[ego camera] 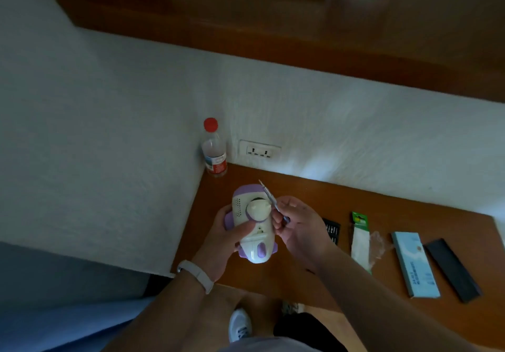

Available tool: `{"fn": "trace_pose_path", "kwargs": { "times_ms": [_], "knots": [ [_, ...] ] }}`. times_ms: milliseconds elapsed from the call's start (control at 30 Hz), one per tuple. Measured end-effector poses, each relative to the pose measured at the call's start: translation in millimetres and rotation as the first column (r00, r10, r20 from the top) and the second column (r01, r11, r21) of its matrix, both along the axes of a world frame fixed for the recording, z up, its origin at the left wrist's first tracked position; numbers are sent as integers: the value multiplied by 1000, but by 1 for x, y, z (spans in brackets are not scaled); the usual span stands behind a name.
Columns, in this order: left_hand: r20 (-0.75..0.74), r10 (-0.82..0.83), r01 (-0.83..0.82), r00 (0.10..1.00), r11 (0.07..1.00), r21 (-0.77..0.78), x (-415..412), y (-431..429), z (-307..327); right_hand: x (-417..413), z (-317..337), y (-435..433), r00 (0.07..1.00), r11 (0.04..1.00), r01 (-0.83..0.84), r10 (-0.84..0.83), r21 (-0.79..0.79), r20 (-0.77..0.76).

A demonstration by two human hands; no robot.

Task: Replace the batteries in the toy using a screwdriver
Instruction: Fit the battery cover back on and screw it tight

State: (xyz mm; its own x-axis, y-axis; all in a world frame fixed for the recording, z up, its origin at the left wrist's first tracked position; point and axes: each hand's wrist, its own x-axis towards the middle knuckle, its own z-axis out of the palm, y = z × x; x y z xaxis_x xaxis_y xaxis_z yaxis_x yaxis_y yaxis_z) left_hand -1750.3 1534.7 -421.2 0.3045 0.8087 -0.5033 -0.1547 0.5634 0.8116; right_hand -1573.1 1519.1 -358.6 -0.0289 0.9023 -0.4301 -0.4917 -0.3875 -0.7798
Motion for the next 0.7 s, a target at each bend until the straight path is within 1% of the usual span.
{"fn": "trace_pose_path", "kwargs": {
  "times_ms": [167, 233, 400, 467, 533, 633, 700],
  "knots": [
    [-22, 44, -40, 999, 984, 173, 4, -9, 43, 2, 39, -15, 1000, 993, -10, 13, 120, -25],
    [-37, 68, -58, 997, 973, 222, 5, -13, 59, 3, 54, -22, 999, 985, -26, 30, 170, -20],
    [-5, 165, -155, 986, 940, 304, 14, -32, 99, 9, 92, -34, 995, 951, -97, 89, 294, 40],
    [20, 208, -203, 978, 925, 322, 18, -40, 117, 14, 109, -40, 989, 937, -123, 87, 327, 123],
    [51, 252, -254, 966, 904, 344, 22, -45, 135, 22, 128, -48, 963, 914, -166, 69, 370, 261],
    [91, 312, -322, 946, 860, 396, 32, -54, 166, 42, 163, -65, 857, 875, -251, 2, 414, 516],
    [112, 377, -386, 919, 813, 435, 41, -62, 187, 57, 186, -78, 777, 846, -289, -66, 448, 626]
  ]
}}
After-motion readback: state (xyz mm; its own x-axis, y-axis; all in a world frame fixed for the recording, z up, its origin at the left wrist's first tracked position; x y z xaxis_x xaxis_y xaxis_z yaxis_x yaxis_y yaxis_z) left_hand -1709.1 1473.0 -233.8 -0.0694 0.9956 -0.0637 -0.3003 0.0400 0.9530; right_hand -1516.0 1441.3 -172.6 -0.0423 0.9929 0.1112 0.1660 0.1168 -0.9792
